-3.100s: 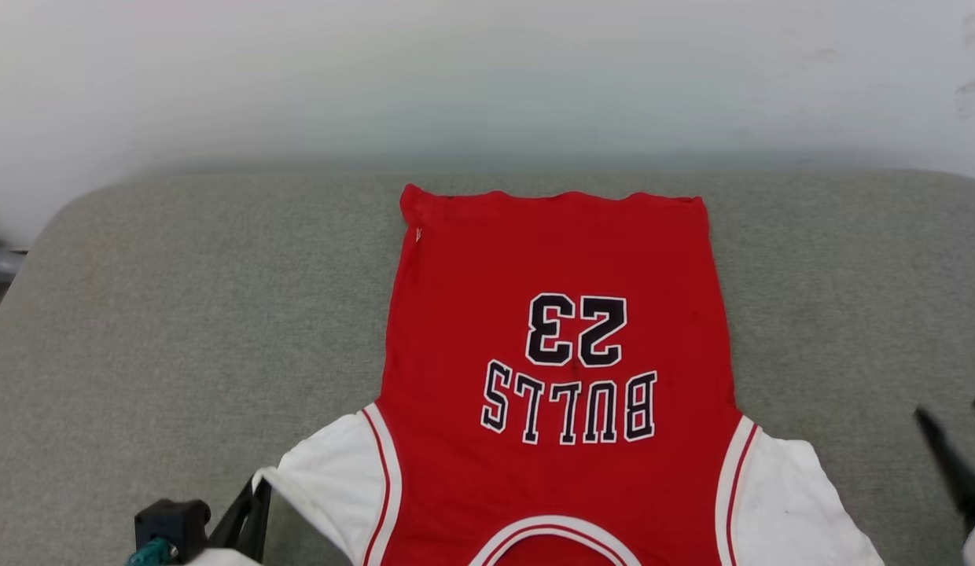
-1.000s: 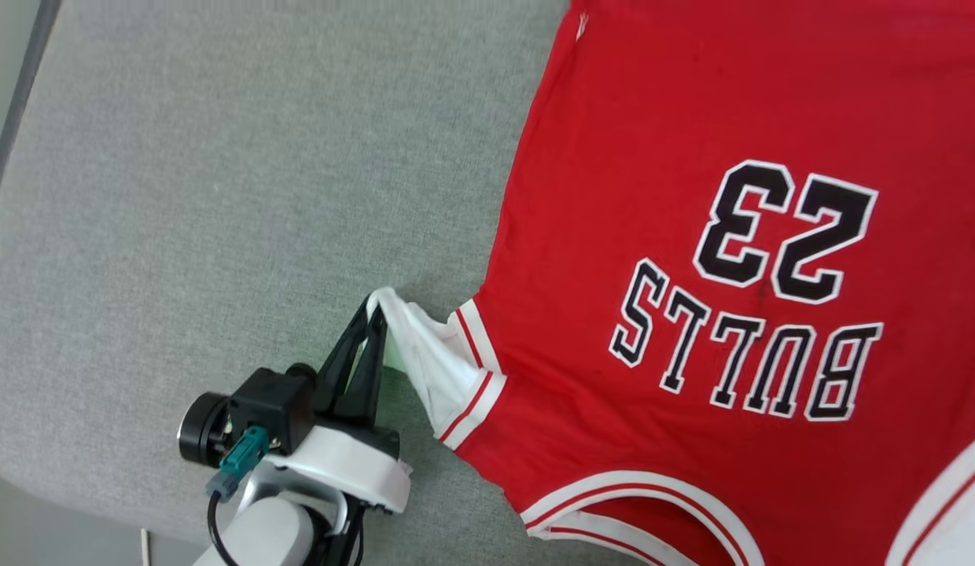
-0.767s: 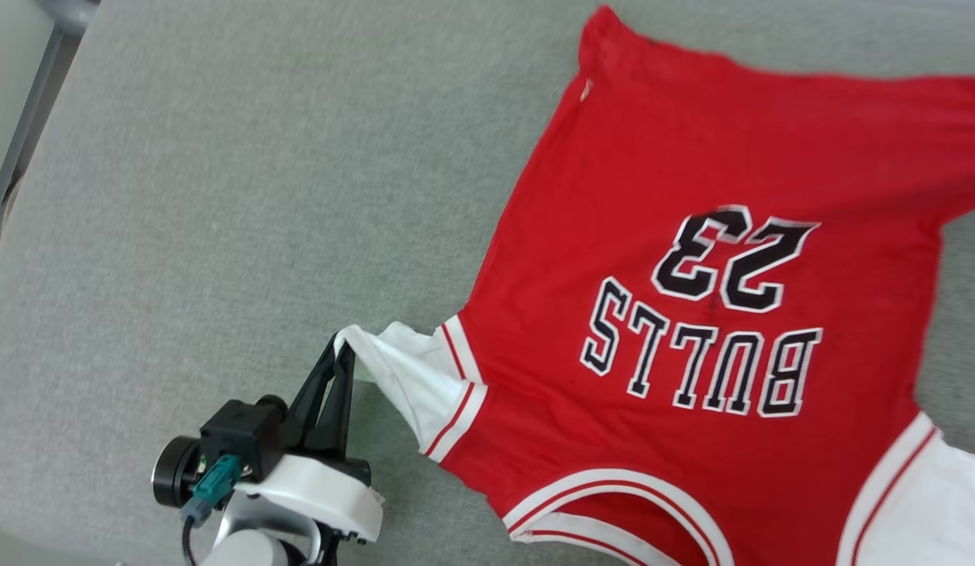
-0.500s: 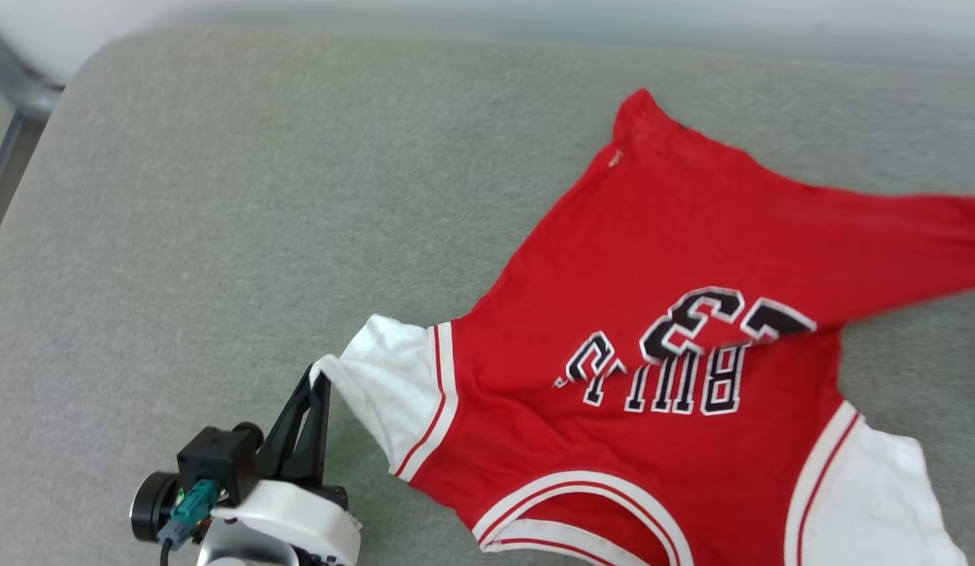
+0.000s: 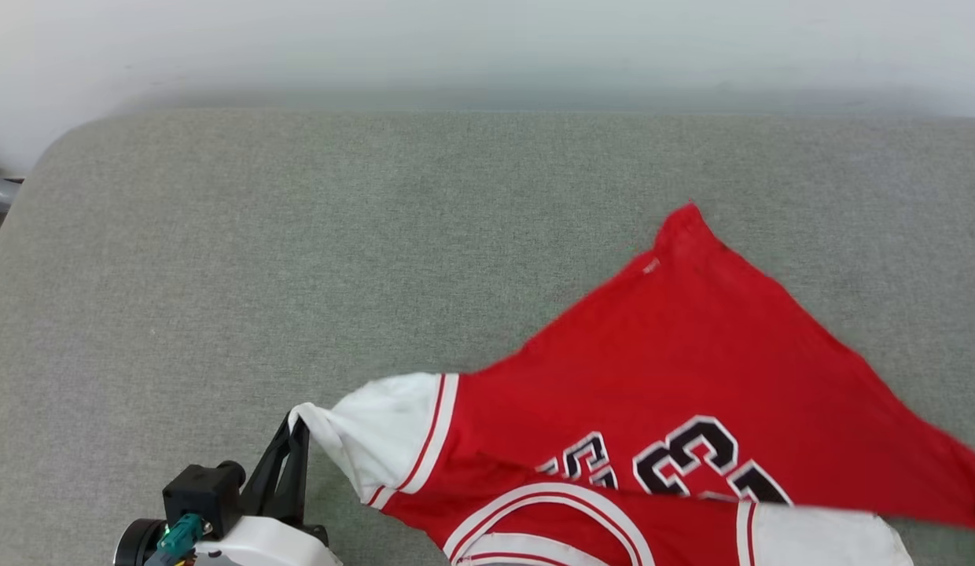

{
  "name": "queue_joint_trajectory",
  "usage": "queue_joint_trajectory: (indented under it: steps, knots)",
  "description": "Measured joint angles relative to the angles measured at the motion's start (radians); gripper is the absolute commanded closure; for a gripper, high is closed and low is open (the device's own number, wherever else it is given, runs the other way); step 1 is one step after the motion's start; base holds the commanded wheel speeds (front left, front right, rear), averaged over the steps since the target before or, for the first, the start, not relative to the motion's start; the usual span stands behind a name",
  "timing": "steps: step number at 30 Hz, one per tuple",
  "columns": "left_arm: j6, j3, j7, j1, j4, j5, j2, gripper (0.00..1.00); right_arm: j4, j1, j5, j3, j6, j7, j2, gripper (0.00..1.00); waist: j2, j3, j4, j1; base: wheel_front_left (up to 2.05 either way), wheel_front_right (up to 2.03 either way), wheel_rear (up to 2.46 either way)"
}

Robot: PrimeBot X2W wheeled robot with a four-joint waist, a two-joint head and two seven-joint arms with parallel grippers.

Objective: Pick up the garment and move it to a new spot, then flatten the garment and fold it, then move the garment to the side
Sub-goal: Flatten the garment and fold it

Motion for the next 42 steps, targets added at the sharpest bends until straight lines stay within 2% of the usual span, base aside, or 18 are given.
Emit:
queue_joint_trajectory:
  steps: [7,12,13,14,15,24,29,32,36,42]
  knots:
    - [-0.013,0.004,0.0,0.002,0.018,-0.001,0.0,1.0,0.031,0.21,-0.016,-0.112,0.0,0.006,0.139,1.0,0.0,-0.001,0.006,0.0001,0.0,0.0,0.0]
    - [-0.022,0.004,-0.001,0.0,0.035,-0.001,-0.001,1.0,0.032,0.24,-0.044,-0.147,0.0,-0.003,0.195,1.0,0.0,-0.001,0.005,0.0001,0.0,0.0,0.0]
    - [-0.024,0.005,-0.001,0.0,0.037,-0.001,-0.001,1.0,0.029,0.24,-0.045,-0.156,0.0,-0.007,0.205,0.73,0.0,-0.002,0.003,0.0001,0.0,0.0,0.0]
    - [-0.027,0.005,-0.001,-0.001,0.04,-0.001,-0.001,1.0,0.024,0.239,-0.05,-0.164,0.0,-0.011,0.21,0.53,0.0,-0.003,0.003,0.0002,0.0,0.0,0.0]
    - [-0.029,0.005,-0.001,-0.001,0.042,-0.001,-0.002,1.0,0.014,0.237,-0.058,-0.173,0.0,-0.018,0.212,0.0,0.0,-0.004,0.002,0.0001,0.0,0.0,0.0]
    - [-0.035,-0.003,-0.001,-0.019,0.04,0.009,-0.007,1.0,-0.166,0.13,-0.107,-0.256,0.0,-0.074,0.175,0.0,0.0,-0.004,0.015,0.0002,0.0,0.0,0.0]
    - [-0.038,-0.016,-0.001,-0.047,0.032,0.02,-0.014,1.0,-0.27,0.0,-0.138,-0.246,0.0,-0.027,0.126,0.0,0.0,0.02,0.031,0.0003,0.0,0.0,0.0]
    - [-0.044,-0.026,-0.001,-0.074,0.029,0.03,-0.023,1.0,-0.29,-0.119,-0.158,-0.197,0.0,0.022,0.09,0.0,0.0,0.038,0.045,0.0003,0.0,0.0,0.0]
    - [-0.047,-0.034,0.0,-0.102,0.024,0.044,-0.031,1.0,-0.303,-0.27,-0.164,-0.077,0.0,0.128,0.048,0.0,-0.0001,0.068,0.065,0.0004,0.0,0.0,0.0]
    - [-0.051,-0.048,0.0,-0.136,0.013,0.061,-0.046,1.0,-0.225,-0.495,-0.144,0.137,0.0,0.321,0.001,0.0,0.0,0.114,0.095,0.0004,0.0,0.0,0.0]
